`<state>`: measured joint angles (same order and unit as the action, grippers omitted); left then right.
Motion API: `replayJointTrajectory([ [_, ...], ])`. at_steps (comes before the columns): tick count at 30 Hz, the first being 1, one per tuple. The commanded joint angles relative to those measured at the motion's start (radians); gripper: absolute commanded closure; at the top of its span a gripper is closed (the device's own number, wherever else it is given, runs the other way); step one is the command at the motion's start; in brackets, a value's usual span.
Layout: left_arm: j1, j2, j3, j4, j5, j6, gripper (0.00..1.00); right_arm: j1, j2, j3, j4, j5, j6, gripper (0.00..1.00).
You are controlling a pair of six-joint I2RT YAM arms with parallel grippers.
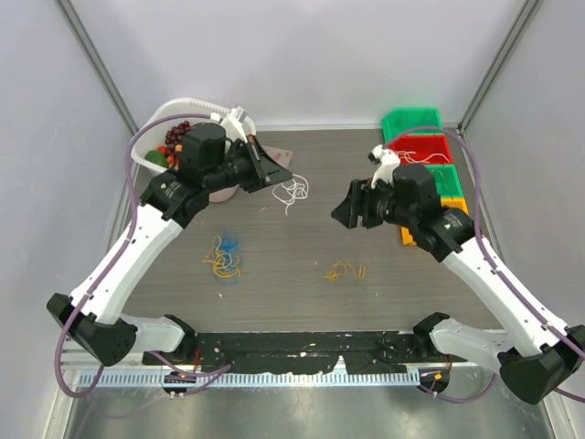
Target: Untangle the cables
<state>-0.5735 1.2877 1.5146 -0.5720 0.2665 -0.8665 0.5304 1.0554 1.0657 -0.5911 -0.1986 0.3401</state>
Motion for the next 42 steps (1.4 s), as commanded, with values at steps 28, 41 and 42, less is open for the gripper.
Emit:
replayJointTrajectory([
  [28, 0.064, -0.049, -0.161, 0.278, 0.269, -0.107, 0.56, 0.028, 0.123, 0.146, 0.419, -0.370, 0.226, 0.99],
  [41, 0.136, -0.280, -0.563, 0.604, 0.244, -0.270, 0.55, -0.004, 0.074, 0.092, 0.625, -0.410, 0.439, 0.99],
  [42, 0.133, -0.290, -0.582, 0.625, 0.244, -0.284, 0.53, -0.006, 0.077, 0.096, 0.625, -0.410, 0.441, 0.99],
])
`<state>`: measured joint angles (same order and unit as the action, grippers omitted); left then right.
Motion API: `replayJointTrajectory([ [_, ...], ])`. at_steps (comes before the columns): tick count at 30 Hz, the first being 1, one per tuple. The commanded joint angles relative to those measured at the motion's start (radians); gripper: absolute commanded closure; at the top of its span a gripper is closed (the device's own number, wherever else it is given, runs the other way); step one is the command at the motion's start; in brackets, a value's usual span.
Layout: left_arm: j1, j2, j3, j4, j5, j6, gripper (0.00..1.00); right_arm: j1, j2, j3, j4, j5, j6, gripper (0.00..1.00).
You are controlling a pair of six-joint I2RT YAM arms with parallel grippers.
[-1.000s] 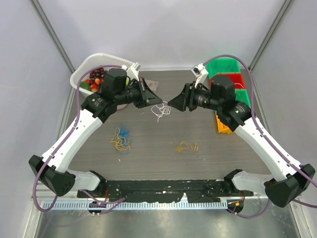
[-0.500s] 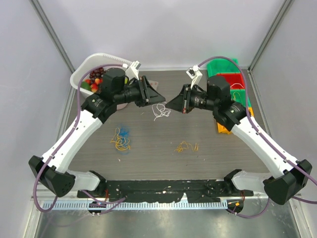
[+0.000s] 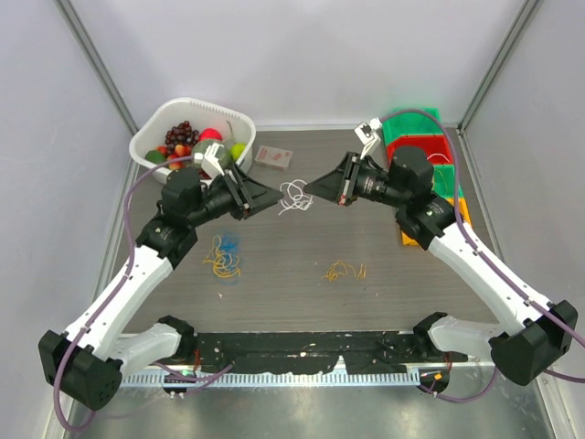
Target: Untangle the cables
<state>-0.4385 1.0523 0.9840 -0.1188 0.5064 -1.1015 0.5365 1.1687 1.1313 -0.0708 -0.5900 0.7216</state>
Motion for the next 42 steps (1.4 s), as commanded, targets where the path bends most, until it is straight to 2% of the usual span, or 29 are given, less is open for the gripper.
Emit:
replayJointTrajectory([
  [1, -0.002, -0.063, -0.065, 0.203, 0.009, -0.064, 0.50, -0.013, -0.038, 0.035, 0.106, -0.024, 0.065, 0.99],
  [4, -0.002, -0.060, -0.084, 0.248, 0.020, -0.103, 0.45, -0.013, -0.032, 0.036, 0.114, -0.034, 0.076, 0.99],
  [11, -0.012, 0.005, -0.010, 0.257, 0.034, -0.092, 0.38, -0.013, -0.034, 0.032, 0.117, -0.036, 0.079, 0.99],
  [15, -0.048, 0.058, 0.065, 0.145, 0.015, -0.020, 0.40, -0.013, -0.037, 0.031, 0.111, -0.030, 0.073, 0.99],
  [17, -0.065, 0.086, 0.111, 0.041, 0.003, 0.038, 0.46, -0.013, -0.041, 0.036, 0.098, -0.024, 0.061, 0.99],
  [18, -0.066, 0.090, 0.139, -0.025, -0.021, 0.072, 0.53, -0.013, -0.046, 0.050, 0.077, -0.018, 0.036, 0.99],
  [20, -0.065, 0.086, 0.198, -0.228, -0.136, 0.177, 0.69, -0.013, -0.056, 0.089, -0.054, 0.041, -0.032, 0.99],
  [22, -0.063, 0.080, 0.249, -0.410, -0.265, 0.273, 0.82, -0.012, -0.078, 0.142, -0.169, 0.184, -0.123, 0.99],
  [28, -0.062, 0.035, 0.320, -0.645, -0.535, 0.449, 0.98, -0.013, -0.109, 0.283, -0.449, 0.533, -0.338, 0.99],
  [31, -0.062, 0.015, 0.329, -0.644, -0.554, 0.474, 1.00, -0.015, -0.116, 0.291, -0.483, 0.585, -0.379, 0.99],
  [35, -0.062, 0.005, 0.317, -0.555, -0.457, 0.462, 1.00, -0.012, -0.106, 0.275, -0.481, 0.587, -0.384, 0.99],
  [38, -0.062, 0.024, 0.353, -0.588, -0.498, 0.476, 1.00, -0.010, -0.092, 0.280, -0.520, 0.703, -0.396, 0.99],
  [42, -0.063, 0.057, 0.427, -0.665, -0.566, 0.580, 1.00, -0.012, -0.070, 0.291, -0.566, 0.757, -0.459, 0.99],
])
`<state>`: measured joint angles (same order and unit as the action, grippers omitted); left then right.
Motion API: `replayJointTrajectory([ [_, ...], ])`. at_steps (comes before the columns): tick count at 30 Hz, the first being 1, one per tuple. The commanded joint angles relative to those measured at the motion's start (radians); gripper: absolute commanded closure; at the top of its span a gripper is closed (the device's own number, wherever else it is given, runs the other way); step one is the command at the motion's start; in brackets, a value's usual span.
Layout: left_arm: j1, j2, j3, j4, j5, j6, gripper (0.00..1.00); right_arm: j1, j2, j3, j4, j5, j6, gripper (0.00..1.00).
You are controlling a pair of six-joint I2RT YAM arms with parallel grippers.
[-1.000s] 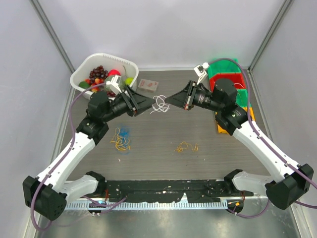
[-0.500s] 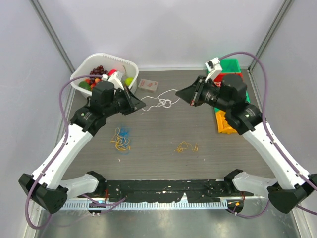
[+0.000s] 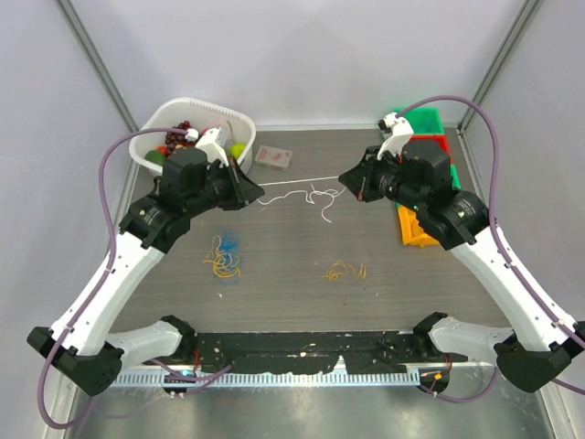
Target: Untangle the cables
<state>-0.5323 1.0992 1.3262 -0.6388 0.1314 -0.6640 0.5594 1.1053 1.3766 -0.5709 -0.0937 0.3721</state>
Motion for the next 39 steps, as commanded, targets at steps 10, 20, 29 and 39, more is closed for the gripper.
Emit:
replayJointTrajectory([
  [10, 0.012, 0.120, 0.197, 0.067, 0.511, 0.250, 1.00, -0.033, 0.069, -0.010, 0.028, -0.193, -0.234, 0.99],
  [20, 0.011, 0.143, 0.243, -0.177, -0.175, 0.468, 1.00, -0.033, 0.126, 0.041, -0.107, 0.286, -0.352, 0.99],
  [29, 0.006, 0.223, 0.169, 0.059, 0.326, 0.293, 1.00, -0.094, 0.172, 0.036, -0.004, 0.057, -0.194, 0.99],
  [39, 0.006, 0.232, 0.200, -0.048, 0.149, 0.316, 0.36, -0.377, 0.290, 0.105, 0.017, 0.029, -0.052, 0.99],
])
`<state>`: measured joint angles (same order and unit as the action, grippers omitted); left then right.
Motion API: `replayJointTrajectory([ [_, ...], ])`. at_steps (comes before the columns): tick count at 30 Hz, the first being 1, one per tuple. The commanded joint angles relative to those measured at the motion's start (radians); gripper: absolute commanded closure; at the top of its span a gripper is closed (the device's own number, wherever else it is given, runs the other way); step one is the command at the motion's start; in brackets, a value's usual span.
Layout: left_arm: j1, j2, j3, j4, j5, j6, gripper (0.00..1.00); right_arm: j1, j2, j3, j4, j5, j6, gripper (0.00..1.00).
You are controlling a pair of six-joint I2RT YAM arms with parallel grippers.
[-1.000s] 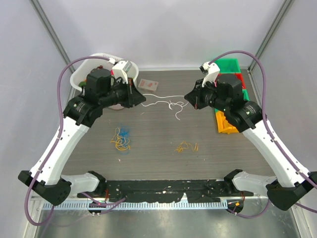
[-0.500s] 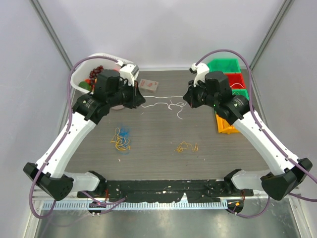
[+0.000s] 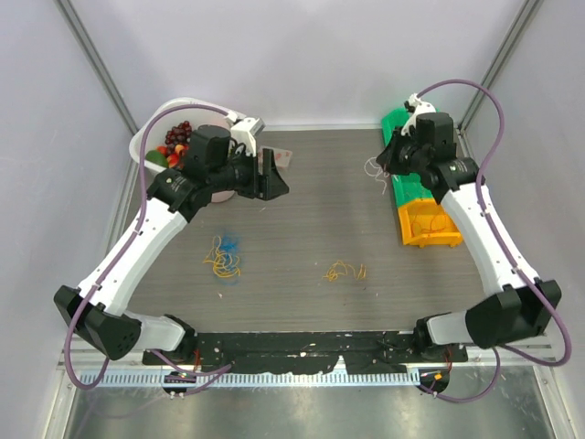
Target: Untangle the cables
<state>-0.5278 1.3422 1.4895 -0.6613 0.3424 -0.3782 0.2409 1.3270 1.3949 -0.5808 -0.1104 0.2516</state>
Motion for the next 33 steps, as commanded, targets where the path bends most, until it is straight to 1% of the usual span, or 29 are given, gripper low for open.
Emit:
replayJointTrajectory([
  [1, 0.002, -0.011, 0.044, -0.037, -0.074, 0.045, 0.36, -0.084, 0.119, 0.111, 0.018, 0.066, 0.074, 0.99],
  [2, 0.002, -0.012, 0.051, -0.047, -0.085, 0.056, 0.35, -0.104, 0.150, 0.162, -0.010, 0.107, 0.080, 0.99],
  [5, 0.002, -0.025, 0.043, -0.064, -0.106, 0.090, 0.32, -0.195, 0.280, 0.257, -0.019, 0.138, 0.110, 0.99],
  [8, 0.002, -0.043, 0.011, -0.075, -0.123, 0.128, 0.25, -0.227, 0.386, 0.408, -0.059, 0.181, 0.101, 0.99],
  [9, 0.002, -0.043, 0.000, -0.078, -0.128, 0.143, 0.23, -0.256, 0.437, 0.441, -0.063, 0.190, 0.094, 0.99],
  [13, -0.001, -0.040, -0.009, -0.087, -0.166, 0.197, 0.18, -0.299, 0.584, 0.631, -0.106, 0.215, 0.092, 0.99],
  [19, -0.014, -0.020, -0.037, -0.078, -0.204, 0.249, 0.14, -0.344, 0.765, 0.782, -0.091, 0.245, 0.058, 0.99],
  [23, -0.014, -0.011, -0.054, -0.077, -0.213, 0.277, 0.13, -0.354, 0.848, 0.840, -0.091, 0.288, 0.035, 0.99],
  [26, -0.014, -0.005, -0.060, -0.080, -0.235, 0.289, 0.12, -0.367, 0.897, 0.843, -0.088, 0.321, 0.017, 0.99],
  [33, -0.011, 0.011, -0.060, -0.077, -0.235, 0.288, 0.10, -0.370, 0.989, 0.849, -0.102, 0.278, 0.054, 0.99],
])
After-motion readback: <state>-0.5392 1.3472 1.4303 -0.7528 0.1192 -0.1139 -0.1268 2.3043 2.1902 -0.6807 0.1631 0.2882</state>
